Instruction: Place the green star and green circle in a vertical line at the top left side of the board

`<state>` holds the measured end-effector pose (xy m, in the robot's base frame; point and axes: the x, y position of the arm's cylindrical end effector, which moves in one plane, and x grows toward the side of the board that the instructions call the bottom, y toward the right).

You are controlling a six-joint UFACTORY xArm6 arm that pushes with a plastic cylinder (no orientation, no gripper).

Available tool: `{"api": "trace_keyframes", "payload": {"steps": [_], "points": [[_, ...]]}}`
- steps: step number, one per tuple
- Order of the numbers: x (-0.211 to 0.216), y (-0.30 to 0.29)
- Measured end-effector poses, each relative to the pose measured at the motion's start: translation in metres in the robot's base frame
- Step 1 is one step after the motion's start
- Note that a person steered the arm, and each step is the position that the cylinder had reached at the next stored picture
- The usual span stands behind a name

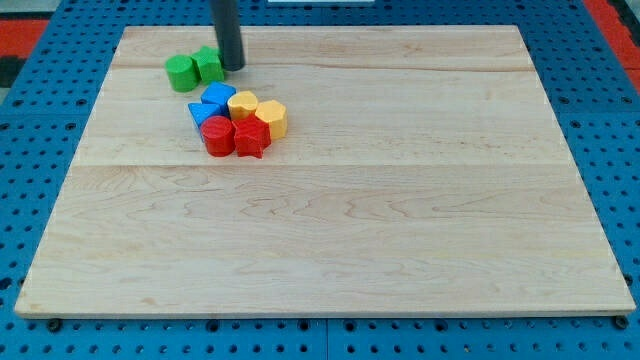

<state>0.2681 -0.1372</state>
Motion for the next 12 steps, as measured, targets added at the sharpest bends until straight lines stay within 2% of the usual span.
{"api": "trace_keyframes", "payload": {"steps": [1, 3, 4, 7, 8, 9, 10, 11, 12], "points": [[-0.022, -0.035], [0.006, 0.019], [0.035, -0.019], [0.0, -0.025], [0.004, -0.023], [0.042, -0.063], [0.037, -0.085], [0.028, -0.056], [0.028, -0.052]]}}
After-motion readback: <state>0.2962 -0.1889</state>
